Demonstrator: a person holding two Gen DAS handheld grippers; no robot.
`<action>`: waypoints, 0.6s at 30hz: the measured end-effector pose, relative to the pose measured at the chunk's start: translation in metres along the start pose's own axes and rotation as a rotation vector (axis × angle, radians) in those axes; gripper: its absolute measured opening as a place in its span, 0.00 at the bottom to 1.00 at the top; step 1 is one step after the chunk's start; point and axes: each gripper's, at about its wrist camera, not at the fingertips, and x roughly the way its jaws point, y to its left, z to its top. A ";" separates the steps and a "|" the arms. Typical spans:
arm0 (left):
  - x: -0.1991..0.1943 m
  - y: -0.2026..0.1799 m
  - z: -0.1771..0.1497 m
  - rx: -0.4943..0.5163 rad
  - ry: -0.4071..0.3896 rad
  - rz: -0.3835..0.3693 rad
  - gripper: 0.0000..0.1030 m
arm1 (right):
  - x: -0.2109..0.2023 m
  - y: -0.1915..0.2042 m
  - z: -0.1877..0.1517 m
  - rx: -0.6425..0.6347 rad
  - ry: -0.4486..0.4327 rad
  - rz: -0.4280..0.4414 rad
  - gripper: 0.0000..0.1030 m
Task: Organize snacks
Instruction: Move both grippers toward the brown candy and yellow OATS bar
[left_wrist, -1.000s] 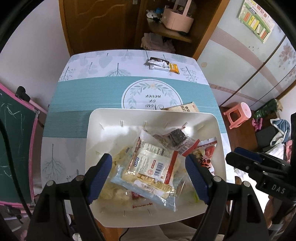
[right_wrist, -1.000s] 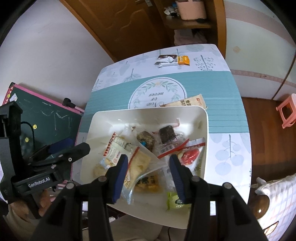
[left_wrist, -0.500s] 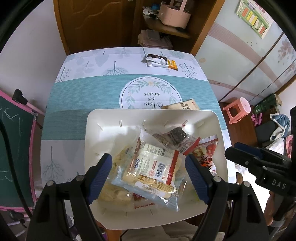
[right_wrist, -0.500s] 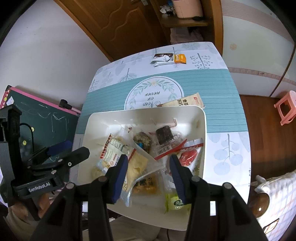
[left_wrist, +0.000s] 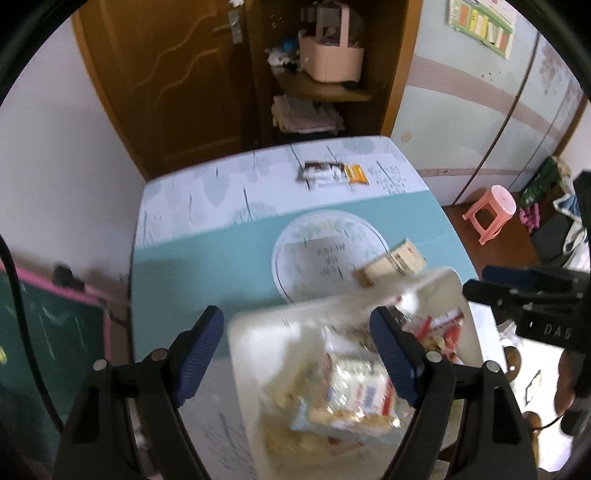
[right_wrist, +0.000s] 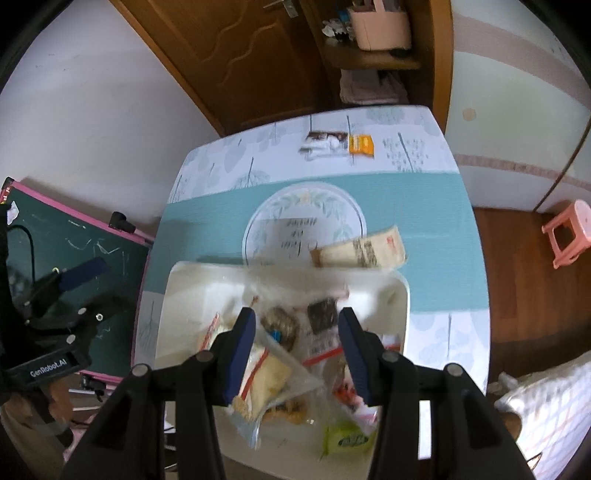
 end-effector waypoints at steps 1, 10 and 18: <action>0.000 0.001 0.009 0.019 -0.011 0.005 0.78 | -0.001 0.000 0.006 -0.007 -0.006 -0.007 0.46; 0.028 -0.009 0.099 0.242 -0.061 0.051 0.82 | -0.006 -0.001 0.109 -0.099 -0.069 -0.085 0.46; 0.123 -0.041 0.165 0.508 -0.056 0.046 0.84 | 0.046 -0.039 0.195 -0.019 -0.017 -0.111 0.46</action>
